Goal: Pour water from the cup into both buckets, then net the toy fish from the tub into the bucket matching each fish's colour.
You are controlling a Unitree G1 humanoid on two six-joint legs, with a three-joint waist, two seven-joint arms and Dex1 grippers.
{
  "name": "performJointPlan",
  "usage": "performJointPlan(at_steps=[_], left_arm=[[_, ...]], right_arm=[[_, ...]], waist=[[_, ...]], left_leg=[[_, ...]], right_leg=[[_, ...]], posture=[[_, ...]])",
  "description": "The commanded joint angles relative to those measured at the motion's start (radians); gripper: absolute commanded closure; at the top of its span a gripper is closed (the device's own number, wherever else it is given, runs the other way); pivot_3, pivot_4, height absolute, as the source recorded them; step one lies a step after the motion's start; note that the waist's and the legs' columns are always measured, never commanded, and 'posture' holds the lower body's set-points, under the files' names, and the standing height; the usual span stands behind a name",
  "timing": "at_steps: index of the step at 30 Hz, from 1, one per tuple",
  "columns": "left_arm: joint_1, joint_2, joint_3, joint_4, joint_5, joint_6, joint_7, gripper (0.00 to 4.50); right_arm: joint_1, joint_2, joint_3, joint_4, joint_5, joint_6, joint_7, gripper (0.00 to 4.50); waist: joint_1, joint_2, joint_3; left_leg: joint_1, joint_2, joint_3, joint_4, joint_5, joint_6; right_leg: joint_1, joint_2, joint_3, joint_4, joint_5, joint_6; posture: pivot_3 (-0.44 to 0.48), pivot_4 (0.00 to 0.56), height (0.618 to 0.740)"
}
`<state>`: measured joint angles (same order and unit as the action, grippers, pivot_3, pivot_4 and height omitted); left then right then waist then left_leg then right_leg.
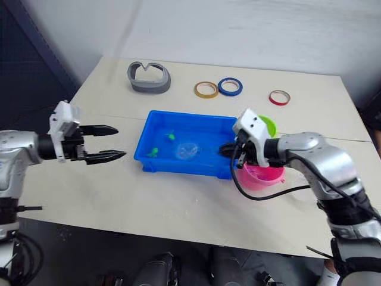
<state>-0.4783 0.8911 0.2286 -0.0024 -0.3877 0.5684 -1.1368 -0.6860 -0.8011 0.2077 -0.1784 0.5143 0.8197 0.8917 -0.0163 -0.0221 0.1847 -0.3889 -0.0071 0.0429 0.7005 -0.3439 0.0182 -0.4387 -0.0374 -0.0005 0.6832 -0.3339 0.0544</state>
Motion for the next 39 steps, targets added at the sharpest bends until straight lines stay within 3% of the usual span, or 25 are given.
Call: performJointPlan(at_steps=[1,7,13,25,32,39], left_arm=[[0.064,0.028,0.077,-0.116,-0.044,0.047,0.046,0.05],[0.171,0.043,0.164,-0.225,-0.088,0.104,0.108,0.05],[0.185,0.05,0.18,-0.262,-0.112,0.123,0.145,0.05],[0.139,0.048,0.138,-0.239,-0.119,0.1,0.177,0.05],[0.089,0.04,0.096,-0.185,-0.111,0.062,0.178,0.05],[-0.017,0.014,0.043,-0.091,-0.123,0.036,0.164,0.05]], right_arm=[[-0.053,0.032,0.05,0.065,-0.088,-0.111,0.054,4.5],[-0.135,0.118,0.126,0.23,-0.218,-0.255,0.113,4.5],[-0.179,0.185,0.116,0.344,-0.249,-0.233,0.127,4.5],[-0.271,0.397,0.018,0.578,-0.297,-0.287,-0.022,4.5],[-0.261,0.44,-0.051,0.55,-0.272,-0.272,-0.033,4.5],[-0.165,0.373,-0.099,0.359,-0.245,-0.239,-0.009,4.5]], waist=[[0.002,0.0,0.0],[-0.012,-0.001,0.0],[-0.013,0.0,0.0],[-0.016,0.0,0.0],[-0.016,0.0,0.0],[-0.013,0.0,0.0]], left_leg=[[0.0,0.0,0.0,0.0,0.0,0.0],[0.0,0.0,0.0,-0.001,0.0,0.0],[0.0,0.0,0.0,-0.001,0.0,-0.001],[0.0,0.0,0.0,-0.001,0.001,-0.001],[0.0,0.0,0.0,-0.001,0.001,-0.001],[-0.001,0.0,0.0,-0.001,0.001,-0.001]], right_leg=[[0.0,0.0,0.0,-0.001,0.0,0.0],[0.0,0.0,-0.001,-0.001,0.0,0.0],[-0.001,0.0,-0.001,-0.001,0.0,0.0],[-0.001,0.0,-0.001,0.001,0.0,0.0],[-0.001,0.0,-0.002,0.001,0.0,0.0],[-0.002,0.0,-0.002,0.001,0.0,0.0]], posture=[[0.0,0.15,0.74],[0.0,0.15,0.74],[0.0,0.15,0.74],[0.0,0.15,0.74],[0.0,0.15,0.74],[0.0,0.15,0.74]])
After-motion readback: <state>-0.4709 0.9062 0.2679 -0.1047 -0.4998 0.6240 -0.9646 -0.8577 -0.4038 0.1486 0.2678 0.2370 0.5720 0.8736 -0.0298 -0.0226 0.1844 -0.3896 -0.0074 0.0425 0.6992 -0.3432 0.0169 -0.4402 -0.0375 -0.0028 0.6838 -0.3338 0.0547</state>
